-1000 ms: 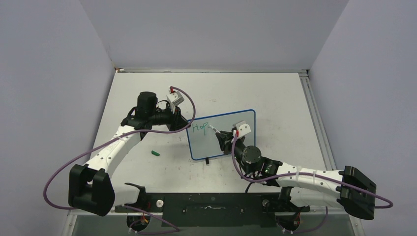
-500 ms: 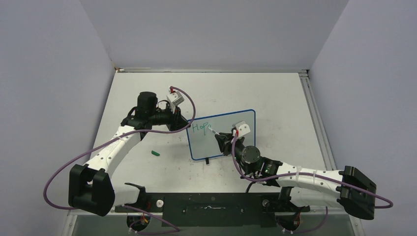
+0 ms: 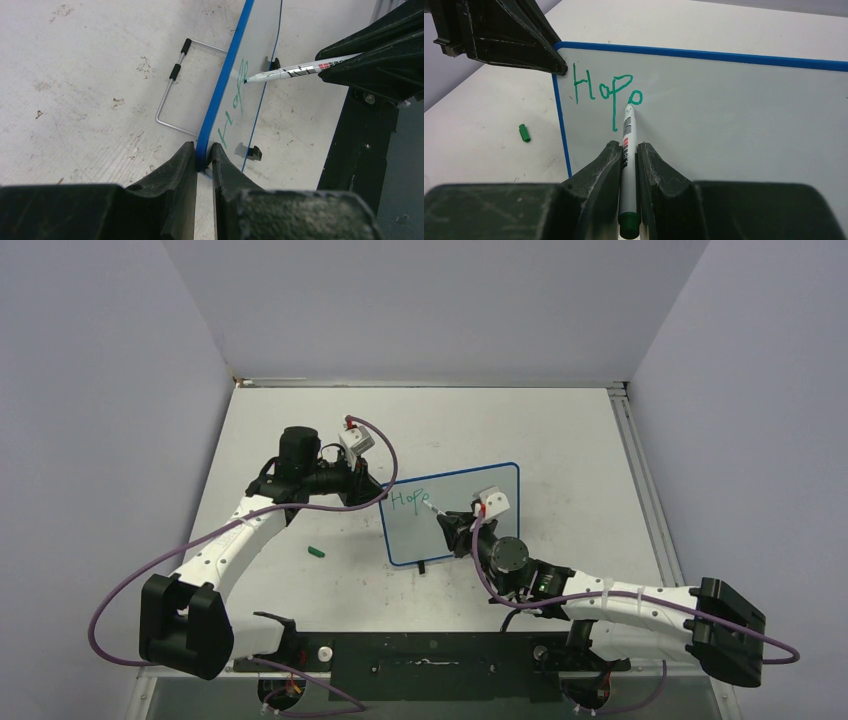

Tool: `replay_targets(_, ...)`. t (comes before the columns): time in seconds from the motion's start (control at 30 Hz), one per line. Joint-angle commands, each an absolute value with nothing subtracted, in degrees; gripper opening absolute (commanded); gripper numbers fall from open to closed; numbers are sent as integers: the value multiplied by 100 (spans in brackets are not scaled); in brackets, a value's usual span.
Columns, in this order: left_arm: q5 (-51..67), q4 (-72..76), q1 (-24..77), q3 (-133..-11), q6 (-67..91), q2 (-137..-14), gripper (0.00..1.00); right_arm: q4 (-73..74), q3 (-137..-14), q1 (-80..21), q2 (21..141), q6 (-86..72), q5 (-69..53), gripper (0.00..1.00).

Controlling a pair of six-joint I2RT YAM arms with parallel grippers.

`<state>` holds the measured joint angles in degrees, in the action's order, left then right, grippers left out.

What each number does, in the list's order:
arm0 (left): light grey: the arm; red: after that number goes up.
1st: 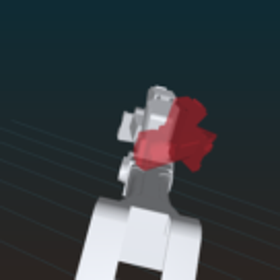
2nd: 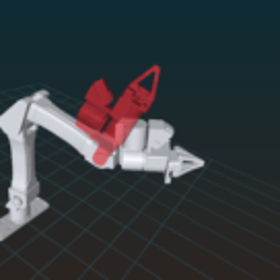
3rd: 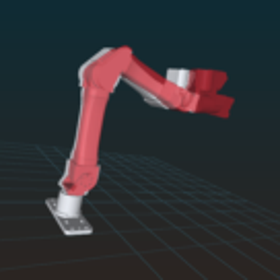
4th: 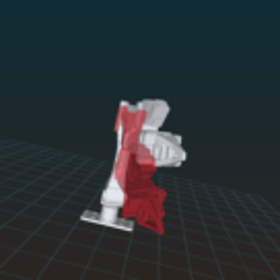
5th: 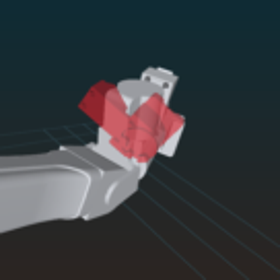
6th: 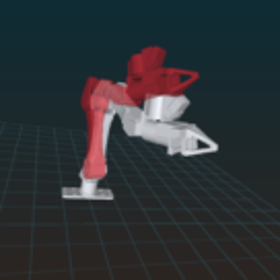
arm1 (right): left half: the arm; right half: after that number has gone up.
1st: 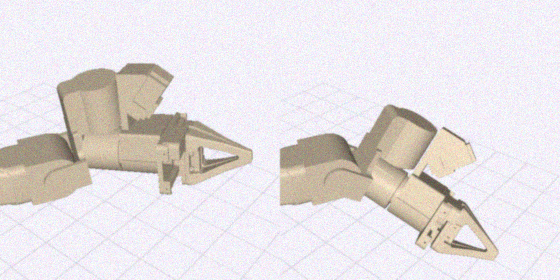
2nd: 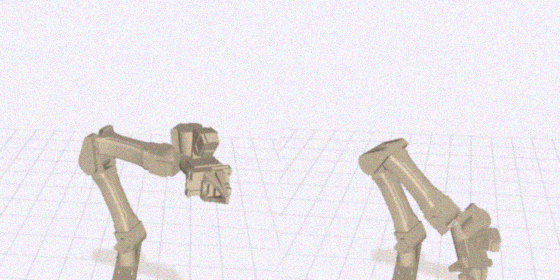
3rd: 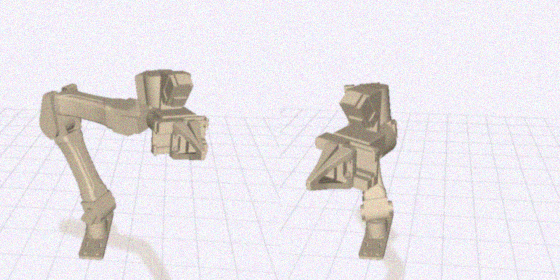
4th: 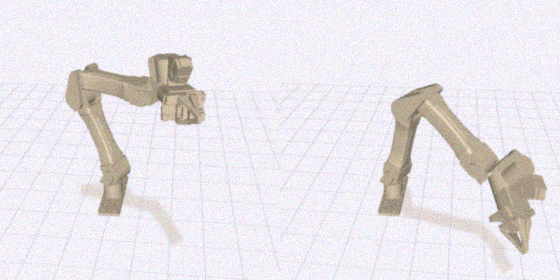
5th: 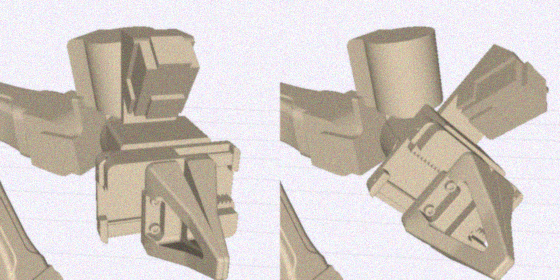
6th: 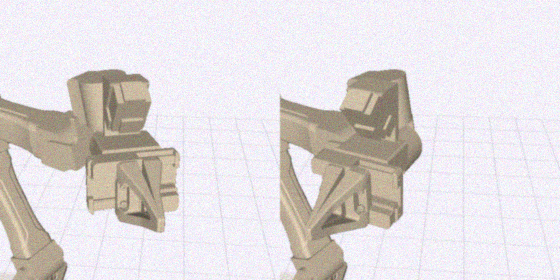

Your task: Write a sentence on the whiteboard

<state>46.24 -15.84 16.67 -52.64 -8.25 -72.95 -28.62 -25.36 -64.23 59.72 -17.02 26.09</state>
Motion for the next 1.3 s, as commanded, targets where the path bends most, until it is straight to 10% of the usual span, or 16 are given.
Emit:
replay_targets(0.0, 4482, -1854, 1670, -5270, -1060, -7343, 0, -2539, -2432, -6416, 5887, -1731, 2872, 5)
replay_targets(1.27, 4467, -1872, 1670, -5253, -1063, -7307, 0, -2629, -2460, -6369, 4970, -709, 3633, 5)
